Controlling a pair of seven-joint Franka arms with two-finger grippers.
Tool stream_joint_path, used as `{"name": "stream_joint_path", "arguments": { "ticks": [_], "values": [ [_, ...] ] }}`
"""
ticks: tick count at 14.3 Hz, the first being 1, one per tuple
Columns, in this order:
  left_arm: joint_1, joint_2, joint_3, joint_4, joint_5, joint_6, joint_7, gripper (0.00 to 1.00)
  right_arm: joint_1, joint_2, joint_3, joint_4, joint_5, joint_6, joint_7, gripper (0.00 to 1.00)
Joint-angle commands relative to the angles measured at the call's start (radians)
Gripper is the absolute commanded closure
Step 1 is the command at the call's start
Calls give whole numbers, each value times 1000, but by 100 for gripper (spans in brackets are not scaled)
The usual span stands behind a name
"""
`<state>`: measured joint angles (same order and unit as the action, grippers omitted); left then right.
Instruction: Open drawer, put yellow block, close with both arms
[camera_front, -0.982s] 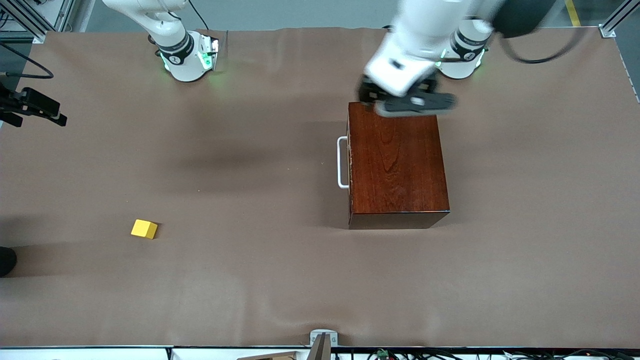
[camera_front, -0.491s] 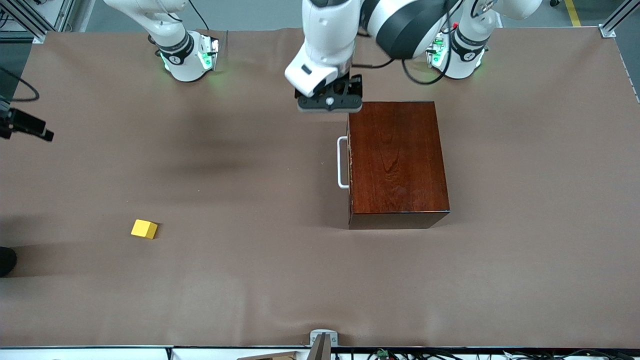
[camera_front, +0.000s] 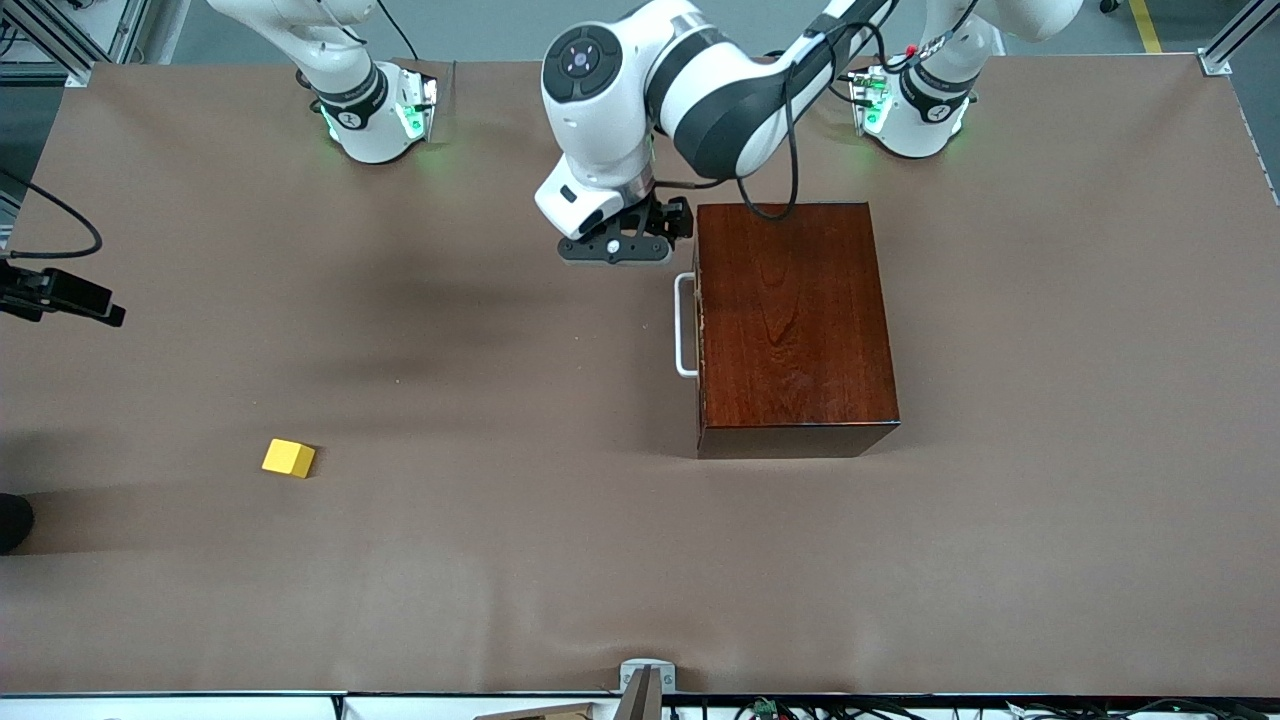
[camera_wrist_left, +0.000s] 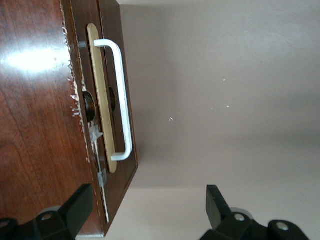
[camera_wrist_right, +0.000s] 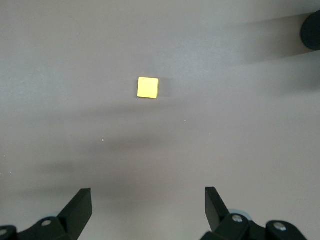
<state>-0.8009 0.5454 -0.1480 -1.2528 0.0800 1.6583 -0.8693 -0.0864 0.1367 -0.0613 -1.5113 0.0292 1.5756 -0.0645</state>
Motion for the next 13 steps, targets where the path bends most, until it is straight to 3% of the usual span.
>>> {"name": "stream_joint_path", "arguments": {
  "ticks": [1,6,11,13],
  "values": [
    [-23,56,18,33,85,-2,3,0,19,82,12,28,-6,-3,9,0],
    [-30,110,39,32,100,41,1,0,66,109,12,-13,5,75,6,0],
    [-27,160,56,27,129,92,3,0,68,110,12,-255,3,421,5,0],
    [-26,171,56,26,127,113,0,0,59,158,11,-286,1,551,5,0]
  ]
}}
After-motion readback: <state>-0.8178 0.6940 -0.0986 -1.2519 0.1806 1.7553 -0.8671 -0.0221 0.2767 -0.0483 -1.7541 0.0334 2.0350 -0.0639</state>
